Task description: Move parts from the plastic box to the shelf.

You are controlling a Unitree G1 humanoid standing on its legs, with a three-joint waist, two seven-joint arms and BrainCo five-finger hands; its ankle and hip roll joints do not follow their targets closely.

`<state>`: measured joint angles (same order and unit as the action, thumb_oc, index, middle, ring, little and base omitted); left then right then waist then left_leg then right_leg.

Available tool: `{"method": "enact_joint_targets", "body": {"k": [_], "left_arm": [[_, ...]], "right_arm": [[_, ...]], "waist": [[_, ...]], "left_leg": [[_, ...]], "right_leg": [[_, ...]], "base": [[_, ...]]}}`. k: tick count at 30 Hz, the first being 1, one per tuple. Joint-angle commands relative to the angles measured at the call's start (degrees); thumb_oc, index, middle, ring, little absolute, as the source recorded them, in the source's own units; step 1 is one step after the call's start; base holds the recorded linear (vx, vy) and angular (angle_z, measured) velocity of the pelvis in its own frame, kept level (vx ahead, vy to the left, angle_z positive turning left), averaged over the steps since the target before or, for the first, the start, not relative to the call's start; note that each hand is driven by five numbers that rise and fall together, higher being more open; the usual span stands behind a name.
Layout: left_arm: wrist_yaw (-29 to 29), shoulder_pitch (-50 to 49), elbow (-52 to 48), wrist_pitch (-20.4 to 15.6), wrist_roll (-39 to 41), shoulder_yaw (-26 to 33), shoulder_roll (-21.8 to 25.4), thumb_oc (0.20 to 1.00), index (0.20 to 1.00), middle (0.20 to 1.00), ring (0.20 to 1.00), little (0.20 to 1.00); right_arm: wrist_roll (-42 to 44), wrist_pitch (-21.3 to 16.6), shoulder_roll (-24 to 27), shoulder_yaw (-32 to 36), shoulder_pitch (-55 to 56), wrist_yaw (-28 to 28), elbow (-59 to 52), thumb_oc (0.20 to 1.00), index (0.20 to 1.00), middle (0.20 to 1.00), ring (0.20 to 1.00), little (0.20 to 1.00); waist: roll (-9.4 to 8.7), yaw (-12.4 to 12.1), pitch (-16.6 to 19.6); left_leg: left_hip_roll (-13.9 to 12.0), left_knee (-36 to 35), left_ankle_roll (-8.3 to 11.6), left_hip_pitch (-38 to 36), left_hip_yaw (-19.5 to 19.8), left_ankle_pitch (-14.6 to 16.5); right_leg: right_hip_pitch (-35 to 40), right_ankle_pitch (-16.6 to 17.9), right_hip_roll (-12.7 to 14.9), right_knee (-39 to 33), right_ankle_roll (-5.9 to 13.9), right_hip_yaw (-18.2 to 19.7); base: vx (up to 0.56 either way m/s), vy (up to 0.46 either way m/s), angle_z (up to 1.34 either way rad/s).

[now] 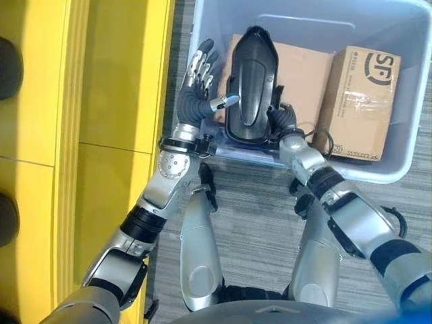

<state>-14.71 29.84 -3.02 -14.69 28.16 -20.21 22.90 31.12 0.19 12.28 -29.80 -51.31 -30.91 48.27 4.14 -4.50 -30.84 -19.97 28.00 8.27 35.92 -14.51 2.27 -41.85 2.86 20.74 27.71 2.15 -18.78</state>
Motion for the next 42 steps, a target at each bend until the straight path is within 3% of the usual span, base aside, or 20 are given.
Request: {"method": "enact_joint_targets", "body": {"k": [1,4,12,18,31,37,42], "left_arm": [[-2.4,-0.1,-3.3,-1.4,1.5,-0.3,-1.0,1.0,1.0,1.0,1.0,1.0],[-3.5,-0.1,-3.3,-0.9,2.5,-0.8,-1.5,1.0,1.0,1.0,1.0,1.0],[-6.4,0.5,-4.7,1.8,2.4,-1.5,-1.8,1.0,1.0,1.0,1.0,1.0],[-6.3,0.3,-7.9,3.5,3.7,-1.6,-2.6,1.0,1.0,1.0,1.0,1.0],[-7.3,1.2,-13.0,11.8,8.9,-2.1,-3.0,1.0,1.0,1.0,1.0,1.0],[-8.3,1.0,-14.6,13.3,9.7,-1.6,-2.5,1.0,1.0,1.0,1.0,1.0],[-8.0,0.5,-14.9,11.9,9.5,-1.1,-2.6,1.0,1.0,1.0,1.0,1.0]], "right_arm": [[-5.4,-7.1,-0.1,2.1,1.7,-4.8,-4.2,0.2,0.2,0.2,0.2,0.2],[-10.1,-9.4,-0.2,2.9,2.0,-6.7,-9.2,0.2,0.2,0.2,0.2,0.2],[-18.7,-11.0,0.4,4.4,2.7,-8.1,-22.3,0.2,0.2,0.2,0.2,0.2],[-26.4,-8.6,0.7,6.1,2.8,-9.2,-33.0,0.2,0.2,0.2,0.2,0.2],[-52.3,0.1,3.4,7.7,-0.9,-12.4,-43.7,0.2,0.2,0.2,0.2,0.2],[-53.5,1.7,4.0,6.9,-1.2,-11.7,-45.2,0.2,0.2,0.2,0.2,0.2],[-50.7,2.6,3.5,5.8,0.7,-11.9,-45.4,0.2,0.2,0.2,0.2,0.2]], "waist": [[2.41,-0.5,1.1],[2.37,0.5,1.1],[1.84,2.7,1.1],[1.47,3.7,1.1],[0.95,5.1,1.1],[0.99,5.2,1.1],[0.68,5.6,1.3]], "left_leg": [[3.5,-7.6,-1.64,-0.6,-4.2,-2.7],[3.5,-7.6,-1.66,-2.2,-4.7,-2.4],[2.8,-7.3,-1.61,-6.1,-6.2,-1.3],[2.5,-7.8,-1.53,-9.2,-6.8,-0.7],[2.1,-9.4,-1.73,-17.7,-8.4,0.4],[1.9,-10.6,-2.27,-20.6,-9.1,-0.6],[1.9,-11.7,-2.28,-23.0,-9.3,-0.6]], "right_leg": [[2.5,-11.5,-0.6,9.2,5.33,2.2],[3.6,-11.4,-1.0,8.4,5.4,3.0],[6.2,-11.4,-1.3,7.1,5.51,4.4],[8.5,-11.6,-1.2,6.1,5.67,5.0],[15.2,-11.5,-0.7,3.7,6.15,5.4],[17.5,-10.5,-0.6,2.6,5.66,5.2],[19.5,-10.4,-0.7,1.5,5.6,5.4]], "base": [[0.0,-0.027,-0.14],[0.0,-0.019,-0.14],[0.0,-0.021,-0.11],[0.0,-0.032,-0.09],[0.0,-0.021,-0.05],[-0.02,-0.012,-0.03],[0.0,0.0,-0.01]]}}
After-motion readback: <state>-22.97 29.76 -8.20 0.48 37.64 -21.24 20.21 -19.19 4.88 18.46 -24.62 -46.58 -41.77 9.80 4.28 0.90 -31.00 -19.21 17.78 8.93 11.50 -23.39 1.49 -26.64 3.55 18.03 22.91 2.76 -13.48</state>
